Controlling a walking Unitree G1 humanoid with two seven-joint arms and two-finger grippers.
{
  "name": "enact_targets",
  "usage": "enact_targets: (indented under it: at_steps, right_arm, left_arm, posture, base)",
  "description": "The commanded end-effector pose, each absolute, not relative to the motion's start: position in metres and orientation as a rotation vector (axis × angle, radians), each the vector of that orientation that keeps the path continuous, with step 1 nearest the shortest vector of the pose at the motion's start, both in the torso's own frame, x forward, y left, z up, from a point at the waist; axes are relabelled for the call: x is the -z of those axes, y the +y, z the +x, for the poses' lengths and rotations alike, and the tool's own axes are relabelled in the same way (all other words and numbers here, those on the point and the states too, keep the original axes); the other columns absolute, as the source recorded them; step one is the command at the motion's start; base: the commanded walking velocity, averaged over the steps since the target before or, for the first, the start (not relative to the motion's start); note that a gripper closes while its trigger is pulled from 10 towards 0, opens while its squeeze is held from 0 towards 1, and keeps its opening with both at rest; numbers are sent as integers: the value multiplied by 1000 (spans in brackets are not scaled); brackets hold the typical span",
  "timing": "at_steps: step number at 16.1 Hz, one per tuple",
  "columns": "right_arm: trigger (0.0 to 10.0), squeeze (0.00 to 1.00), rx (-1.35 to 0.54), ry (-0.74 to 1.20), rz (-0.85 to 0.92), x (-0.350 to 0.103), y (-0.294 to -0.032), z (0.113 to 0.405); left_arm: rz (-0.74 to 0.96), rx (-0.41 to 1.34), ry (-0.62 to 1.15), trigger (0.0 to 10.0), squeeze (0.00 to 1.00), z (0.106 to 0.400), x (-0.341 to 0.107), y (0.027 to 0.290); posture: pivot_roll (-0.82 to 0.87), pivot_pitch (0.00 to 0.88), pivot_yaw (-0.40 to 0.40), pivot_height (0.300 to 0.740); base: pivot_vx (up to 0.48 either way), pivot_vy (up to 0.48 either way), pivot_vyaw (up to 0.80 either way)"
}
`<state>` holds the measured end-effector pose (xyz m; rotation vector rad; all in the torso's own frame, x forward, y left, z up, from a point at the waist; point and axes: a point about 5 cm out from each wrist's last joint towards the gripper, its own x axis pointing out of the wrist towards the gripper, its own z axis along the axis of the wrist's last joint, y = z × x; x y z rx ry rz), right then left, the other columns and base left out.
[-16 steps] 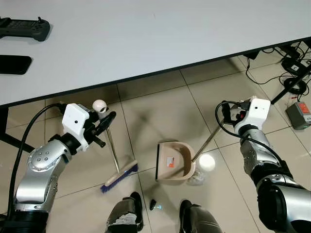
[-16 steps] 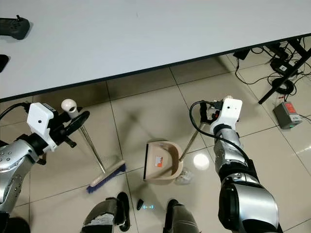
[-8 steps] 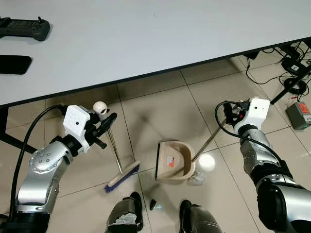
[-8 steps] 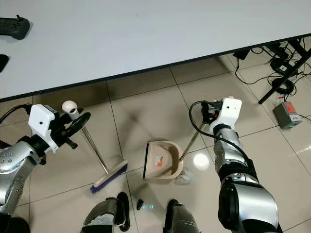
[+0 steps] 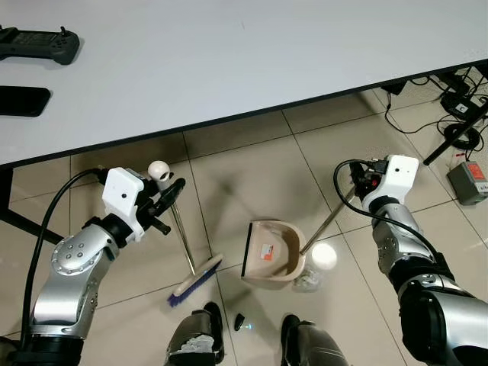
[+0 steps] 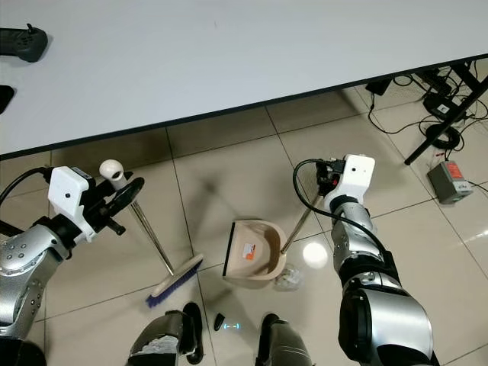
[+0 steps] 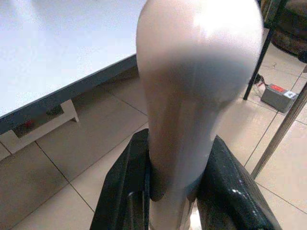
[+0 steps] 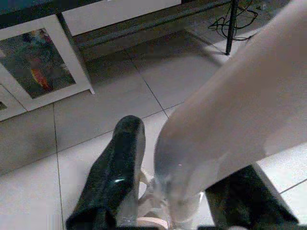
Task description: Sweep floor
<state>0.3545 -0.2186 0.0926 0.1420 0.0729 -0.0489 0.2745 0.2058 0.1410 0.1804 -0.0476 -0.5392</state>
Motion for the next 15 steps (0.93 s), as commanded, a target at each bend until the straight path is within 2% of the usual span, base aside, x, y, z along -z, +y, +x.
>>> enact_targets:
  at_steps: [1, 11, 15]
  right_arm:
    - [0, 0, 53, 103, 164, -87, -218, 352]
    - [0, 0, 76, 70, 194, -81, -221, 345]
    - [0, 0, 130, 13, 198, -92, -231, 346]
  left_arm:
    - [181, 547, -6, 10000, 0, 273, -132, 205]
    - [170, 524, 17, 10000, 0, 274, -119, 199]
    - [163, 464, 42, 10000, 0, 271, -111, 204]
  posture:
    - [114, 224, -4, 740]
    - [87, 208, 3, 740]
    - [73, 203, 2, 740]
  base:
    - [0, 0, 0]
    - [0, 0, 0]
    - [0, 0, 0]
